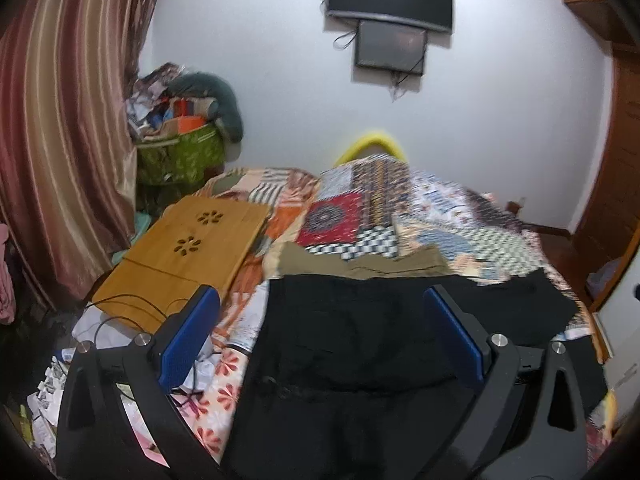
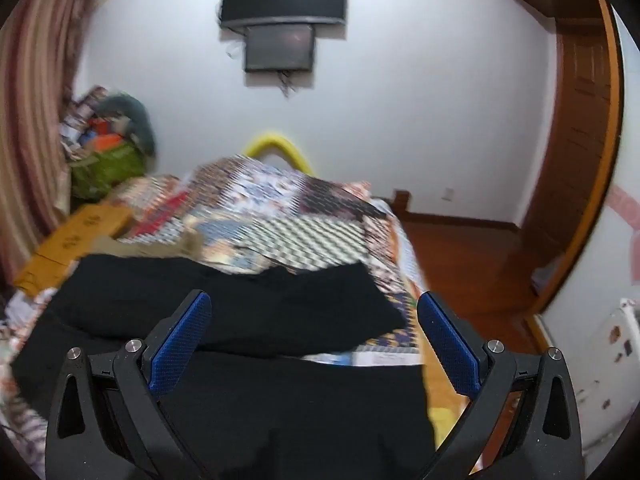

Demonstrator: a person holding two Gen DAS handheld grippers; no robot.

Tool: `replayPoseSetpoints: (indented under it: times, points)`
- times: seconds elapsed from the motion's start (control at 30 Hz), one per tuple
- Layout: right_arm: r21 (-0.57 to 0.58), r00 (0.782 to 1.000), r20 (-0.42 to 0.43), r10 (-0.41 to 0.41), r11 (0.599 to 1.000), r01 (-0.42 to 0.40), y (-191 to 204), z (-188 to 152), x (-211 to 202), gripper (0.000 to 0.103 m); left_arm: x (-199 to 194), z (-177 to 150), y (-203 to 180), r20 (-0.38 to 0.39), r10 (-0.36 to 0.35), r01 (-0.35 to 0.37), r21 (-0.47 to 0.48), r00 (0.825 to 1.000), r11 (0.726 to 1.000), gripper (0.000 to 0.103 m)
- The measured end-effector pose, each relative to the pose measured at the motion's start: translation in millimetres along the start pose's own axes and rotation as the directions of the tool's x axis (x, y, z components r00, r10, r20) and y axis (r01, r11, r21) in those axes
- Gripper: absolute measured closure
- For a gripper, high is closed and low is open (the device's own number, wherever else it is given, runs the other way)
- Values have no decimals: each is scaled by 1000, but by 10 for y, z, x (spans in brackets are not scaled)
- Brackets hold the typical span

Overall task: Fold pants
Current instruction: 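Move both grippers open toward the waistband of the black trousers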

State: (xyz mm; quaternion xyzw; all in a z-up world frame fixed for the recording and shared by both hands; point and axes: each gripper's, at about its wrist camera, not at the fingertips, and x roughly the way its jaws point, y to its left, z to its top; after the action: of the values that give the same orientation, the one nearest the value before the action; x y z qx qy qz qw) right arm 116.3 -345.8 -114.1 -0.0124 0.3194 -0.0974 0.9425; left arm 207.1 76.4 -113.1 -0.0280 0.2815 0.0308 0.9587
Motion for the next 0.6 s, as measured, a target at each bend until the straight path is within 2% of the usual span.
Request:
replayPoseSetpoints:
  times: [0.13, 0.17, 0.43, 0.53, 0.6]
  points:
    - [29, 999, -45, -15, 999, 16, -213, 11, 219, 0, 538, 38, 174, -71, 34, -35, -12, 997, 999, 0]
    - [52, 997, -79, -19, 998, 23, -330, 21, 419, 0, 629, 53, 210, -85, 34, -35, -15, 996, 999, 0]
    - [89, 975, -215, -51, 993, 71, -597, -31, 1198, 2, 1566, -116, 351, -214, 101, -96, 33, 972, 995, 1]
    - [91, 963, -263, -57, 992, 84, -677, -106, 1439, 3, 1848, -190, 408, -270, 82, -82, 13, 959, 997, 12]
    - [78, 955, -290, -66, 993, 92, -719, -168, 1563, 6, 2072, -259, 445, -320, 72, -76, 0, 945, 997, 16]
